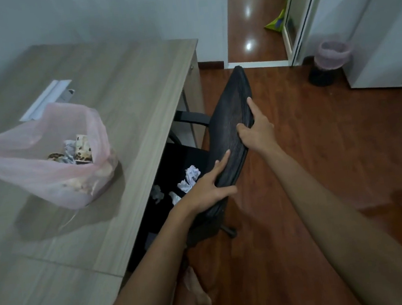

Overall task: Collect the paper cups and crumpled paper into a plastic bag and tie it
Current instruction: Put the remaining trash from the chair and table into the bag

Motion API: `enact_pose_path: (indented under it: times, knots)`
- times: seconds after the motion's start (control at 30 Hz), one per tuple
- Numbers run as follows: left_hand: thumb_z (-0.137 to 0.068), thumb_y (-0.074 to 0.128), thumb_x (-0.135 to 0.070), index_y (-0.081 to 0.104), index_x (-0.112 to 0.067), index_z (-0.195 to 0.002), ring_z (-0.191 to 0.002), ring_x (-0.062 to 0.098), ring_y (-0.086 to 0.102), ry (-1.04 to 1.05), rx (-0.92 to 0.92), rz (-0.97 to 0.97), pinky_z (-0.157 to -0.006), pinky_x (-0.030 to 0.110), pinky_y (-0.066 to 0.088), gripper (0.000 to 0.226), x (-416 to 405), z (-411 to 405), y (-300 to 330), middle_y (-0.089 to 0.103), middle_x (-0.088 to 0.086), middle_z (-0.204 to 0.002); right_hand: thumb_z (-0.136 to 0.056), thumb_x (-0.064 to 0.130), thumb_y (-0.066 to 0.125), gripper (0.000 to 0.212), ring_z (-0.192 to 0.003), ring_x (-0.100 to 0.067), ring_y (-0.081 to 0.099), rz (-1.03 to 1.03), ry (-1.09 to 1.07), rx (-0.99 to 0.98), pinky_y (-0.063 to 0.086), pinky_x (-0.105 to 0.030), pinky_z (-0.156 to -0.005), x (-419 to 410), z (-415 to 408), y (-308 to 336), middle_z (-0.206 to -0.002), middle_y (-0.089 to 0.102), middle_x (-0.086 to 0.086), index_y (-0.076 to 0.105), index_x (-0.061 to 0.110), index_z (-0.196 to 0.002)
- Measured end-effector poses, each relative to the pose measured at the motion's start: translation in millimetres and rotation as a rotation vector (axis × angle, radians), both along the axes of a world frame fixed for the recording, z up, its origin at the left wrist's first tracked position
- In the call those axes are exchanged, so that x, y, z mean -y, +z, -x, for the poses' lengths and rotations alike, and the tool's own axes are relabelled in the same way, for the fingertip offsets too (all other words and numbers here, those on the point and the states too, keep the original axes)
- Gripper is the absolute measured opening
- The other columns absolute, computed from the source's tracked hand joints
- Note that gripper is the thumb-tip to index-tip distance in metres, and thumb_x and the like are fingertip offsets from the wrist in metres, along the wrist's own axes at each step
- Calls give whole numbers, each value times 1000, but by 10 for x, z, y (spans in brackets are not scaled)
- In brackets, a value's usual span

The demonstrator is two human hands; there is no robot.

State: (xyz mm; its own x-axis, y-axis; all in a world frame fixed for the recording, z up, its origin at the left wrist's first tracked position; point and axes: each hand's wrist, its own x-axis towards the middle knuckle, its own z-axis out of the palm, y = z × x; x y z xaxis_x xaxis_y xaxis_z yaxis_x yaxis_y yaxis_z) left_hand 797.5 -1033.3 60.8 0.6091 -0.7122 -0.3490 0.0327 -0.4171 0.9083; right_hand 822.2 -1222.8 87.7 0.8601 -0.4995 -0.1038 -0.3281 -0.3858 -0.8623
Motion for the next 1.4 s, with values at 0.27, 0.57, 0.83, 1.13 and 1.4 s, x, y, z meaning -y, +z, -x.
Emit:
enact_pose_path:
  times: [0.27, 0.57, 0.83, 1.13, 1.4]
  knots:
    - [-76, 71, -31, 14, -73, -138, -150, 12, 9, -24, -22, -45, -111, 32, 27, 93, 407, 335, 41, 0, -4, -165, -95, 22, 54, 70, -134, -22, 44, 17, -68, 6, 31, -15, -96, 384, 374, -25, -154, 39, 5, 21, 36, -155]
    - [-79, 70, -45, 3, -73, -138, -150, 27, 16, -120, 50, -110, -117, 39, 25, 94, 1033, 731, 90, -5, -1, -165, -90, 20, 60, 69, -132, -20, 48, 70, -163, 24, 32, -38, -117, 1003, 830, -5, -150, 46, 1, 31, 35, -152]
    - [-72, 67, -66, -4, -69, -140, -151, 35, 5, -174, 86, -122, -118, 54, 18, 98, 1461, 1007, 65, -8, 1, -165, -89, 18, 62, 70, -125, -21, 54, 65, -206, 22, 44, -41, -108, 1425, 1150, 8, -146, 50, -1, 35, 36, -150]
    - [-68, 62, -81, 1, -60, -147, -151, 26, 12, -252, 80, -107, -120, 47, 20, 102, 1632, 977, 63, -2, -2, -166, -96, 22, 56, 69, -127, -32, 51, 220, -167, -141, 39, -35, -105, 1653, 1250, 131, -144, 51, -11, 22, 31, -156]
    - [-73, 65, -73, 27, -34, -153, -144, 16, 31, 16, -26, -32, -111, 31, 34, 97, 893, 327, 59, 32, -7, -158, -88, 30, 60, 62, -147, -39, 17, 612, -171, -189, 15, -59, -117, 932, 833, 265, -161, 23, -12, 41, 26, -147]
